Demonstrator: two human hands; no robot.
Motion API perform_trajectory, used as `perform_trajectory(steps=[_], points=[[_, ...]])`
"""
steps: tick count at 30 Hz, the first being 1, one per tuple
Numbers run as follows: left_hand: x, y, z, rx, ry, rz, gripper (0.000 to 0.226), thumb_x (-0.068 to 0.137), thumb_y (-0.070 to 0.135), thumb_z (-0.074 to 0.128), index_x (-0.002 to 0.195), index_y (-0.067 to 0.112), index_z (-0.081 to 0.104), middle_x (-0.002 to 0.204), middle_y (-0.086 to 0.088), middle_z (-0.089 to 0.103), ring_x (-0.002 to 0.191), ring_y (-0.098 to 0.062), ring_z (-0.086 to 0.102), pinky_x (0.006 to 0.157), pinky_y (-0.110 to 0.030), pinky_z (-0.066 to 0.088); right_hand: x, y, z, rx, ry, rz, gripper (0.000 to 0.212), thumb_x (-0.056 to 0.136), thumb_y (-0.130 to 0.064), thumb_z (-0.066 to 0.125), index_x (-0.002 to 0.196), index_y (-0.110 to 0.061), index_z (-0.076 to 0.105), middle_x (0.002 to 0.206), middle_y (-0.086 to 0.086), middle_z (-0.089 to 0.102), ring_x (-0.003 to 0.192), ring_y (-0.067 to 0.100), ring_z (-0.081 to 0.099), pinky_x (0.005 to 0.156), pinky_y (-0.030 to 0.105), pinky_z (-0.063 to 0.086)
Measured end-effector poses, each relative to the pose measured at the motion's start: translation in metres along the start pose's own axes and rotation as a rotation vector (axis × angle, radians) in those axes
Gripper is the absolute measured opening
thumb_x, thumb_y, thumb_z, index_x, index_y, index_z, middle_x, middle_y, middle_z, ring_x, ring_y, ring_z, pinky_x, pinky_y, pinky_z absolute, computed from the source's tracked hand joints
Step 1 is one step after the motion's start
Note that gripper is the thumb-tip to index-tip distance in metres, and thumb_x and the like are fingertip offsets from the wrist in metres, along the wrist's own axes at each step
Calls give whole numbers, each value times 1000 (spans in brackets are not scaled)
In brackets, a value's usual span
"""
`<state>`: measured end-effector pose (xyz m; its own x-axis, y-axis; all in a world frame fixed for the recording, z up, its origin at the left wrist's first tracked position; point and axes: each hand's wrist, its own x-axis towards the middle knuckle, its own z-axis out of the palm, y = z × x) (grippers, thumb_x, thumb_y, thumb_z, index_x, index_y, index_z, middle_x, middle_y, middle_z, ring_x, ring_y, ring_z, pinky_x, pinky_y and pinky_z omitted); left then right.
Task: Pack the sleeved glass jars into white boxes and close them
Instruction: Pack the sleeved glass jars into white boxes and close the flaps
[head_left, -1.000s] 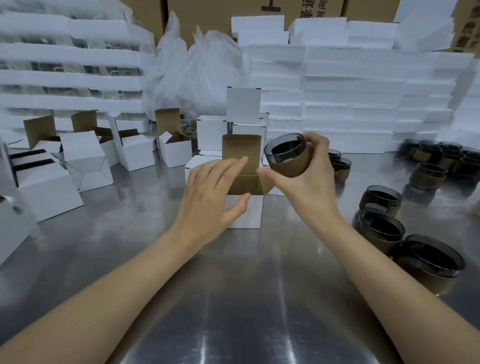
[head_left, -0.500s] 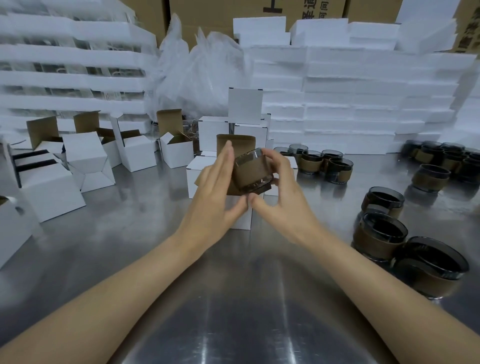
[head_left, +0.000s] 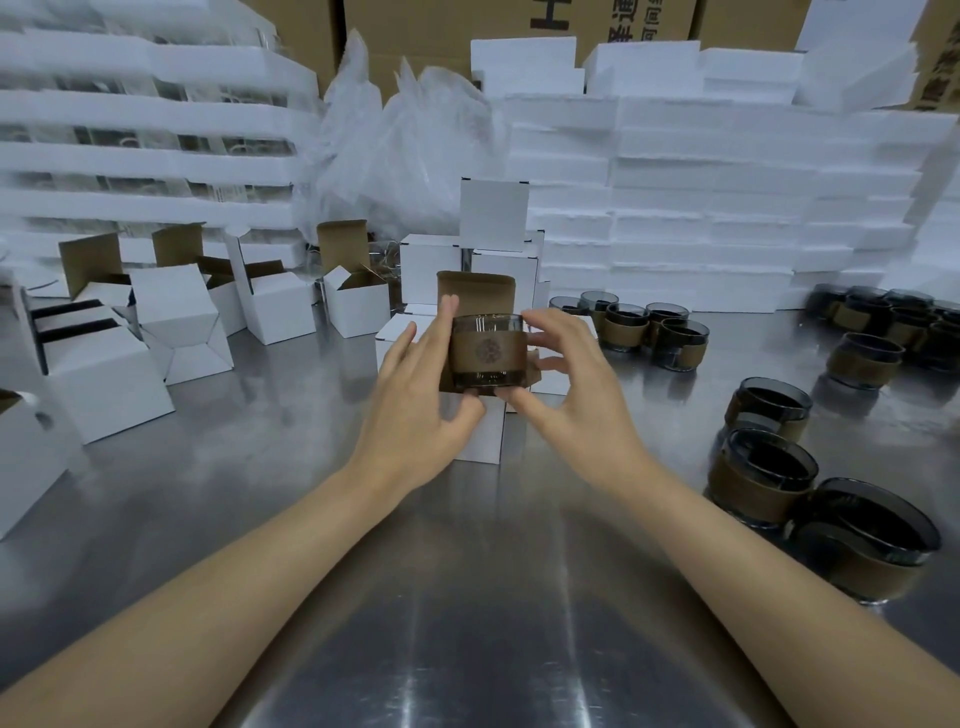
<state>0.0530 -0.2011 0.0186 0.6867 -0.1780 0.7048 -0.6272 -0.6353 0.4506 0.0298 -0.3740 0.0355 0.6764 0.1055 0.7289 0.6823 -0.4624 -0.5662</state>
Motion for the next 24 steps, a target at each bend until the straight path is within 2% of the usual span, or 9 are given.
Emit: perform_trajectory(steps=[5,8,11,18,21,24], points=[[-3,3,-1,3,-21,-29,80,83,41,47,154,30,12,148,8,41,146,-21,15,116,-38,20,0,2,-1,31,-30,65,57,83,-9,73,133,-19,47,124,-16,53,102,-6,54,85,7,40],[-3,4,-1,6,-29,-34,80,83,41,47,154,30,10,148,8,40,146,-21,15,115,-39,23,0,4,0,59,-34,75,58,83,-9,73,133,-21,47,125,-15,54,102,-4,56,85,7,41],[-3,5,-2,6,-29,-37,81,83,41,47,153,33,6,150,8,38,146,-20,14,114,-37,24,0,7,1,101,-33,81,58,83,-9,73,132,-25,46,127,-12,54,105,-1,59,88,10,44],[-3,4,1,-27,-40,-28,83,85,38,49,154,28,4,151,8,37,145,-20,21,117,-32,21,-1,10,2,132,-26,89,65,83,-7,71,129,-43,42,125,-27,51,110,2,59,91,15,46],[-3,4,2,-97,-22,-47,83,84,36,53,154,27,9,147,10,41,144,-18,25,114,-22,16,-1,9,1,154,-36,103,66,83,-6,70,135,-37,42,125,-26,51,110,2,59,91,14,47],[-4,4,3,-116,3,-55,81,82,35,54,152,30,15,138,21,39,143,-5,16,108,-16,18,-2,7,-1,191,-47,103,64,85,2,64,137,-27,43,128,-18,52,111,3,59,91,16,47]])
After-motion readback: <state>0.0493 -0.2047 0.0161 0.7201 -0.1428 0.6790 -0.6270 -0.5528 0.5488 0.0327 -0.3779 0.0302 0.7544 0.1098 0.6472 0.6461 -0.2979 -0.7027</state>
